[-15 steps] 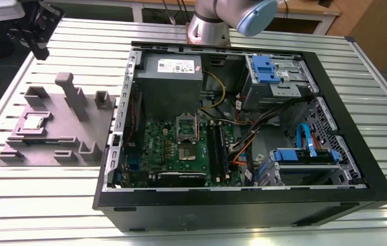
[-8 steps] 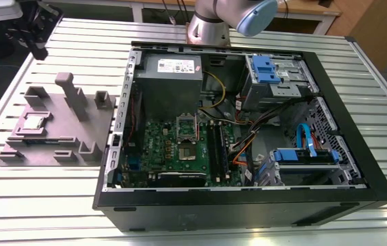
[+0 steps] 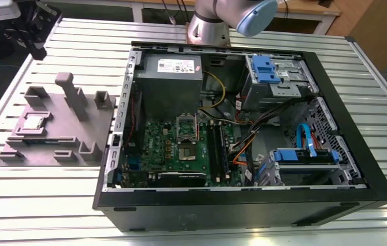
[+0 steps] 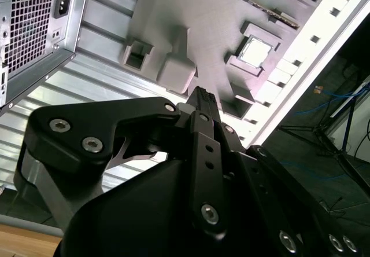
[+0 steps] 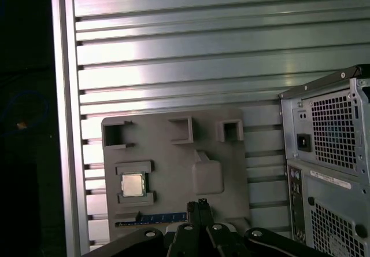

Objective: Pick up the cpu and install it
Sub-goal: 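Reach for the cpu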

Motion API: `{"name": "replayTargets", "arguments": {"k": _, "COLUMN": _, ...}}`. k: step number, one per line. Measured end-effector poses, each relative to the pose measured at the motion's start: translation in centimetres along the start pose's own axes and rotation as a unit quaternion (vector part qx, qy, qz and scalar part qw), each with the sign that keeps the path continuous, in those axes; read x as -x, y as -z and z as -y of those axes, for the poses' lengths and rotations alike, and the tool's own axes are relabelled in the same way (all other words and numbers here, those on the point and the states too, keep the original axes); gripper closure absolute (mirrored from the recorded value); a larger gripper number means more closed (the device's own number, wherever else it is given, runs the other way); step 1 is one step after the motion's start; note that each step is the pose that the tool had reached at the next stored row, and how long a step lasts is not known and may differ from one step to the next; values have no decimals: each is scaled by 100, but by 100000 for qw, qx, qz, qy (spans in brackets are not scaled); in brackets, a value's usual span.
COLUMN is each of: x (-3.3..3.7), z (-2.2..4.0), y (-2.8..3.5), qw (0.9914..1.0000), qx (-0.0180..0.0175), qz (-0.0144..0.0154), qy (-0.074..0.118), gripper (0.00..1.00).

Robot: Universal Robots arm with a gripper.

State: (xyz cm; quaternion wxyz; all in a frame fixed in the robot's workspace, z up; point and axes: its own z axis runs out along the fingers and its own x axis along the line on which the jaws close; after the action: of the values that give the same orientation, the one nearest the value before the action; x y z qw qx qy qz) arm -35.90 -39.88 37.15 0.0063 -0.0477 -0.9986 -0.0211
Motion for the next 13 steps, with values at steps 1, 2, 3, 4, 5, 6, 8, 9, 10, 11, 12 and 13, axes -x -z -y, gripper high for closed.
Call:
{"name": "replayTargets", "arguments": {"k": 1, "x": -4, "z": 0, "y": -1, "qw": 100000, "qx": 2, "qz": 2, "qy": 0, "gripper": 90}}
{"name": "replayTargets", "arguments": {"k": 2, "x": -8, "z": 1, "y": -1, "qw": 100000, "qx": 0, "qz": 2, "qy": 1, "gripper": 90}}
{"name": "replayTargets", "arguments": {"k": 3, "x": -13, "z": 1, "y": -1, "qw": 100000, "qx": -4, "qz": -2, "qy": 2, "gripper": 90}}
{"name": "replayTargets", "arguments": {"k": 4, "x": -19, "z": 2, "y": -1, "qw": 100000, "qx": -1, "qz": 2, "qy": -3, "gripper": 90}}
{"name": "replayTargets", "arguments": {"k": 5, "x": -24, "z": 2, "y": -1, "qw": 100000, "qx": -1, "qz": 0, "qy": -1, "gripper": 90}}
{"name": "replayTargets", "arguments": {"k": 6, "x": -29, "z": 3, "y": -1, "qw": 100000, "qx": -2, "qz": 0, "qy": -1, "gripper": 90}}
{"name": "replayTargets", "arguments": {"k": 8, "x": -38, "z": 4, "y": -2, "qw": 100000, "qx": -1, "qz": -1, "qy": 2, "gripper": 90}}
{"name": "replayTargets", "arguments": {"k": 9, "x": -42, "z": 4, "y": -3, "qw": 100000, "qx": 4, "qz": 3, "qy": 2, "gripper": 90}}
{"name": "replayTargets", "arguments": {"k": 10, "x": -44, "z": 4, "y": -3, "qw": 100000, "qx": 3, "qz": 3, "qy": 5, "gripper": 90}}
{"name": "replayTargets", "arguments": {"k": 11, "x": -46, "z": 4, "y": -2, "qw": 100000, "qx": -1, "qz": 0, "qy": 1, "gripper": 90}}
{"name": "replayTargets", "arguments": {"k": 12, "x": -47, "z": 4, "y": -2, "qw": 100000, "qx": -3, "qz": -2, "qy": 1, "gripper": 90}}
{"name": "replayTargets", "arguments": {"k": 13, "x": -49, "z": 5, "y": -4, "qw": 100000, "qx": -2, "qz": 1, "qy": 2, "gripper": 90}}
